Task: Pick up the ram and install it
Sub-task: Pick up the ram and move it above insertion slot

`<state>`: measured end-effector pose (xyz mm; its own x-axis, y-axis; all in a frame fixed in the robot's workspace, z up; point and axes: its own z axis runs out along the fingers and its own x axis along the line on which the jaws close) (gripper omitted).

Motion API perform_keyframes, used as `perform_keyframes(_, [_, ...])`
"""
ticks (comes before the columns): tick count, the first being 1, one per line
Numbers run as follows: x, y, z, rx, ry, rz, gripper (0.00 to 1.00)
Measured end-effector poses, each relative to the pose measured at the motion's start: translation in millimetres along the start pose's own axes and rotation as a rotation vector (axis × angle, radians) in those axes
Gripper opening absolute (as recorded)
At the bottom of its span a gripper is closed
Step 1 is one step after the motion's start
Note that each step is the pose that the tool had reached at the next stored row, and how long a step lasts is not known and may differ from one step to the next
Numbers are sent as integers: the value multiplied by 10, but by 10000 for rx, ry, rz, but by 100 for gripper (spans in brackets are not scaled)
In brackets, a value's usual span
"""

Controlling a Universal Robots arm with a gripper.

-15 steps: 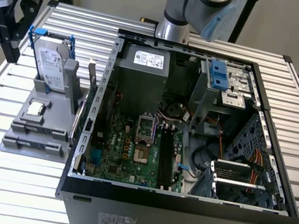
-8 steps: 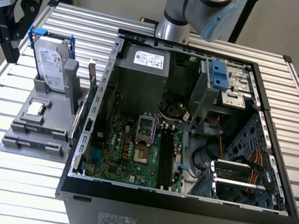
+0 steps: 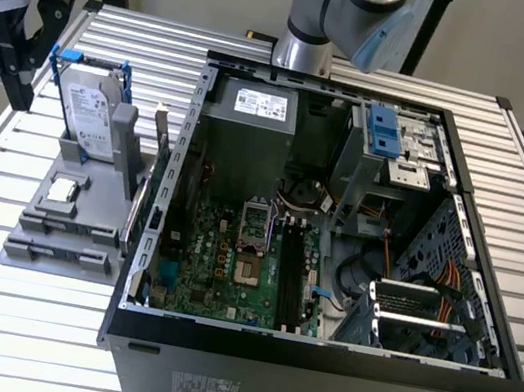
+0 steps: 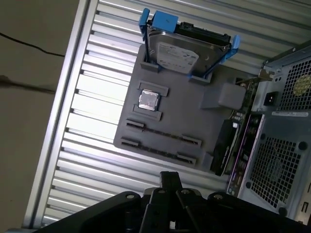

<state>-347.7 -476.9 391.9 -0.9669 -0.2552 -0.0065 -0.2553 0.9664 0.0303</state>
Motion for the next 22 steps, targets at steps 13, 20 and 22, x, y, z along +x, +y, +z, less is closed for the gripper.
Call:
perform_keyframes(13, [0, 0, 0, 7, 18, -511, 0])
perform_keyframes(20, [0, 0, 0, 13, 27, -719, 0])
perform_keyframes(22, [0, 0, 0, 14, 29, -783, 0])
